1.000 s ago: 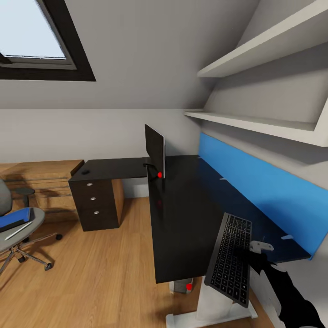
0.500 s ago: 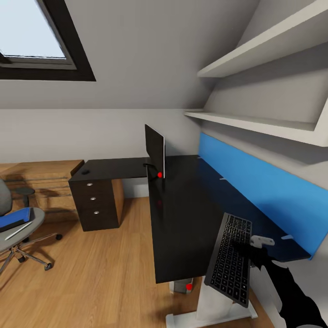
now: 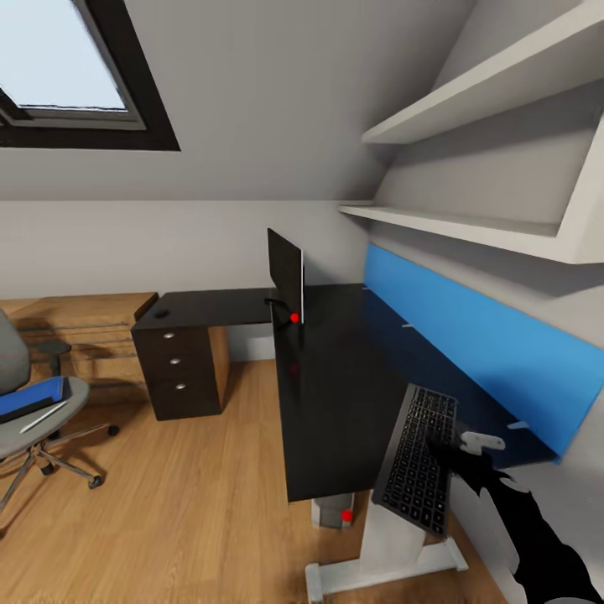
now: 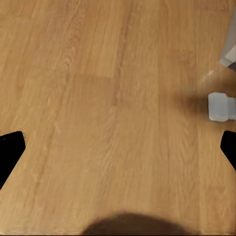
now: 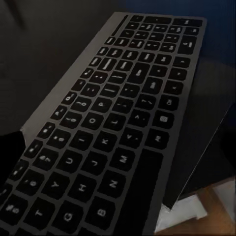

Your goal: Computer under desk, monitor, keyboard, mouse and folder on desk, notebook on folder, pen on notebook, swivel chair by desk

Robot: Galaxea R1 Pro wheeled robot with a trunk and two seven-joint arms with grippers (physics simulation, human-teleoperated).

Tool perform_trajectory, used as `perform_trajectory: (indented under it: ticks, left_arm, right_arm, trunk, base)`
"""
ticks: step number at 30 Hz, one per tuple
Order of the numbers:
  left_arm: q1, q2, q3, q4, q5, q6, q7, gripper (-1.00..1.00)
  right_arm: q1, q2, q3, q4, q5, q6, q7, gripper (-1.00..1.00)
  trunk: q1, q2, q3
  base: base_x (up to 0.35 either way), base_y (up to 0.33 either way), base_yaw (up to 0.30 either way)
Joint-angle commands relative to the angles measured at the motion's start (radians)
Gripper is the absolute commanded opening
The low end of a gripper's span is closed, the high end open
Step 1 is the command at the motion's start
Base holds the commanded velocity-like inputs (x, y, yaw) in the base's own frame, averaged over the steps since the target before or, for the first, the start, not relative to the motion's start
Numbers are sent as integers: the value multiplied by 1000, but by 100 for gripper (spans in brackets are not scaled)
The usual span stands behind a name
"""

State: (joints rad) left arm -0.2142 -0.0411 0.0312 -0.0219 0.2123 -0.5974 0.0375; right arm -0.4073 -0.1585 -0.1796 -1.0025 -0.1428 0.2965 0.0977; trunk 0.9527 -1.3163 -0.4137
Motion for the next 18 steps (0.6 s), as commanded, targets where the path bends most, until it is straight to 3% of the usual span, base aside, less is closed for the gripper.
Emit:
perform_trajectory:
  ticks: [1, 11, 18]
  left_arm:
    - [-1, 0, 3, 0, -4, -3, 4, 100]
    - [-1, 0, 3, 0, -4, -5, 4, 100]
    - [-1, 0, 3, 0, -4, -5, 4, 100]
  right_arm:
    - [0, 0, -2, -2, -8, 6, 4, 100]
    - [1, 0, -3, -24, -13, 6, 5, 100]
    - [1, -1, -3, -34, -77, 5, 4, 100]
  trunk:
    - [-1, -1, -1]
    - [-1, -1, -1]
    - [-1, -1, -1]
  base:
    - [-307, 0, 0]
    - [-326, 0, 0]
    - [-333, 0, 0]
